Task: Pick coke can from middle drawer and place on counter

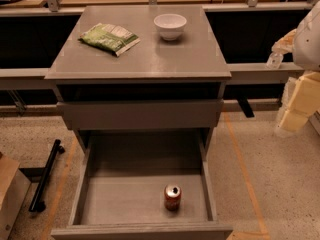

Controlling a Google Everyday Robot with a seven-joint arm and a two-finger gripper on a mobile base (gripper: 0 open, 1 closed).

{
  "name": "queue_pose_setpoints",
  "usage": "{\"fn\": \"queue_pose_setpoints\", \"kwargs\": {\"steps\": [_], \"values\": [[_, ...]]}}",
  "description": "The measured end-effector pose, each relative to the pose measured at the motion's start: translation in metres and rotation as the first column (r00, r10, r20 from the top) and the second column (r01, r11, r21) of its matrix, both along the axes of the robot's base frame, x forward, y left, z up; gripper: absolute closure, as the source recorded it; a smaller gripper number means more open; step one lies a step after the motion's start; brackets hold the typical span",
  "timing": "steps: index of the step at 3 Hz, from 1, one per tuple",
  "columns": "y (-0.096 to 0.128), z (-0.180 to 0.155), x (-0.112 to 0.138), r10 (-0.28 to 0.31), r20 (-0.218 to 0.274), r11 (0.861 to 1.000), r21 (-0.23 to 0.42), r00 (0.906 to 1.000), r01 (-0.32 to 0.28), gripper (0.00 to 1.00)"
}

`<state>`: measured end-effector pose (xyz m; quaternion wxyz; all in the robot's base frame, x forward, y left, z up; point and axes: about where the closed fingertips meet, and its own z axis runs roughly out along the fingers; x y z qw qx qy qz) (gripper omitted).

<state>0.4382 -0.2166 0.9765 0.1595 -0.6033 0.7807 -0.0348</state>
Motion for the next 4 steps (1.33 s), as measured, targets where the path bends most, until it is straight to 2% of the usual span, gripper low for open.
{"fn": "queue_pose_setpoints", "kwargs": {"steps": [1, 2, 3, 4], "values": [[0.0, 0.0, 0.0, 0.0, 0.0, 1.0, 0.0, 1.0, 0.0, 0.0], [0.0, 0.001, 0.002, 0.009, 0.015, 0.999, 0.044, 0.9998, -0.01, 0.0], [0.01, -0.029, 0.001, 0.011, 0.014, 0.988, 0.151, 0.9998, -0.013, 0.0], [0.025, -0.084, 0.006, 0.016, 0.019, 0.976, 0.215, 0.9997, -0.019, 0.0]]}}
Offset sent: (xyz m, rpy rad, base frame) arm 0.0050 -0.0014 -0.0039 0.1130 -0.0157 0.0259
